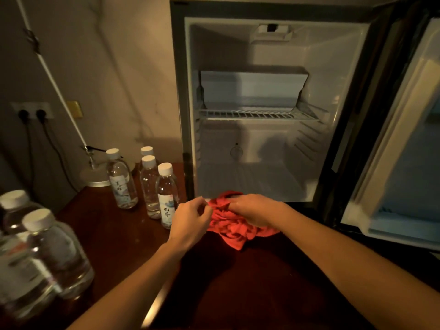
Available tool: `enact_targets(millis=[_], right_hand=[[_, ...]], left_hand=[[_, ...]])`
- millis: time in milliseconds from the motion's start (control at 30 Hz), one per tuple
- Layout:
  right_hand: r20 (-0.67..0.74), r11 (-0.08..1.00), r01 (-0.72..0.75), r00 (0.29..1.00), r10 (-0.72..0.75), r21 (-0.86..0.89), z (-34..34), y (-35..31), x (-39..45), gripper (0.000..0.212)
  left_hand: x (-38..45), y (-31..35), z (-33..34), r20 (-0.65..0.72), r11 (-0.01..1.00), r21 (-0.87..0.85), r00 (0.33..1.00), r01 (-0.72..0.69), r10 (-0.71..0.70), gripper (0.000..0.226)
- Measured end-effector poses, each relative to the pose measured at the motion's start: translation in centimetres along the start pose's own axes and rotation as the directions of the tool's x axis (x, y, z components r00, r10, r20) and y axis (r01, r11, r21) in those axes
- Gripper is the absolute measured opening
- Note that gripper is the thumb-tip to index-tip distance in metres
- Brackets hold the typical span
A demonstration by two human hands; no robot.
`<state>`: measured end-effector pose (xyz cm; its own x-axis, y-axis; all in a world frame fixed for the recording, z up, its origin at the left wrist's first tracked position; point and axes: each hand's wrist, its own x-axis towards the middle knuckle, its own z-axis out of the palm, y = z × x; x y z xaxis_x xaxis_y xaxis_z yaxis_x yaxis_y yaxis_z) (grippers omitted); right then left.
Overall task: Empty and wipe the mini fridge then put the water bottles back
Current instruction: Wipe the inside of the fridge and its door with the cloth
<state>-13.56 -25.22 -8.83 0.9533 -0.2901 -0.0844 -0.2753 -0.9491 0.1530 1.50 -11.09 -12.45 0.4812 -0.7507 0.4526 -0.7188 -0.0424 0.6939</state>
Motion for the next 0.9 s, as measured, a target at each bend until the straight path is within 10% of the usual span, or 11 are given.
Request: enact_targets(millis=[900], right_hand=[[0.068,0.803,-0.508,0.831,0.552,-0.311,2.7,4.4,-10.8,0.039]], left_hand=[[0.9,6.0,7.1,0.126,0.988,0.077,0.984,-0.135,0.124,0.031]])
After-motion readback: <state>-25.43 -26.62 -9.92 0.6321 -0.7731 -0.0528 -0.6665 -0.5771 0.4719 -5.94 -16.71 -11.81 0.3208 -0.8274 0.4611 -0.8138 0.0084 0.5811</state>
